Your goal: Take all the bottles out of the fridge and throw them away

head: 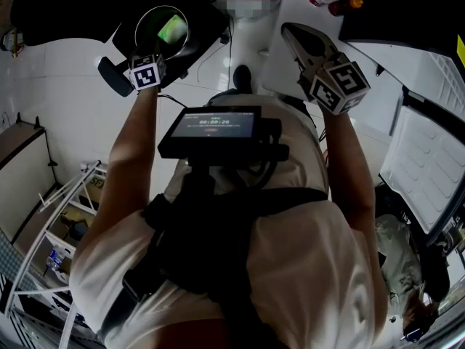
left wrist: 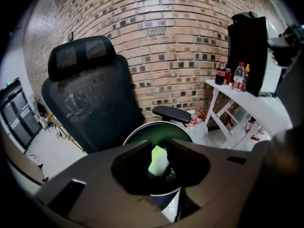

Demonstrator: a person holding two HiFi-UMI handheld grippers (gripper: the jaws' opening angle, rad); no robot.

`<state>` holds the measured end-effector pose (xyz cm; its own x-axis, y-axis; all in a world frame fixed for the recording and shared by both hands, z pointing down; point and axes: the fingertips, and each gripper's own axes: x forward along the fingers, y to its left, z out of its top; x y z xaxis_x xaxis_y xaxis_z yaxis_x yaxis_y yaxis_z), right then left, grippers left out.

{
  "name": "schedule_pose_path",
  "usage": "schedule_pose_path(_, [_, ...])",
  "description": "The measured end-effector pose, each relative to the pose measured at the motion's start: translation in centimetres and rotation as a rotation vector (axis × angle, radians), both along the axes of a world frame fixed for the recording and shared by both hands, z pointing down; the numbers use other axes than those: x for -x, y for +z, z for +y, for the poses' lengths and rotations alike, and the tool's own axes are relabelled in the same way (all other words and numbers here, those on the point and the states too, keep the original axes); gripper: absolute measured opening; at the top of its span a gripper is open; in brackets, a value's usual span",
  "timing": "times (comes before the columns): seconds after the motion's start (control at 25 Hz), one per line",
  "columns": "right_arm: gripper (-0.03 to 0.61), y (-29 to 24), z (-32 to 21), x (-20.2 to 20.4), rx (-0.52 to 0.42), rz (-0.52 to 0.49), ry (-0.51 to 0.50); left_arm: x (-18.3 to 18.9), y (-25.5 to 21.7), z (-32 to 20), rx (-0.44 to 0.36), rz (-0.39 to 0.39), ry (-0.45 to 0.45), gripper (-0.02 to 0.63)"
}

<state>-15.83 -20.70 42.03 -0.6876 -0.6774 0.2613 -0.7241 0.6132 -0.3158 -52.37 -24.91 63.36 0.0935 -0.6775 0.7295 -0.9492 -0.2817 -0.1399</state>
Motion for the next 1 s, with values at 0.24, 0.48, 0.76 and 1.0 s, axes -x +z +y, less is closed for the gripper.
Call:
schedule_pose_path(0.24, [0.006, -0.1, 0.6, -0.9, -0.018, -0.016, 0.023, -3.8, -3.7, -0.4, -0.099, 0.099, 0.09, 0.03])
schedule_pose_path(0.48, [0.005, -0.5, 1.0, -1.8, -0.035, -0.025, 0.053, -7.1, -7.6, -1.7, -0.196, 0.149, 0.168, 0.002])
schedule_pose_path(0.76, [0.006, -1.3, 1.4, -3.6, -0.056, -0.034, 0.105, -13.3, -12.2, -2.3, -0.275, 0.235, 0.294, 0.002])
schedule_pose_path(1.0, [0.005, -1.9, 2.7, -6.6, -0.074, -0.042, 0.145, -19.9, -14.6, -1.8, -0.312, 0.299, 0.401, 0.0])
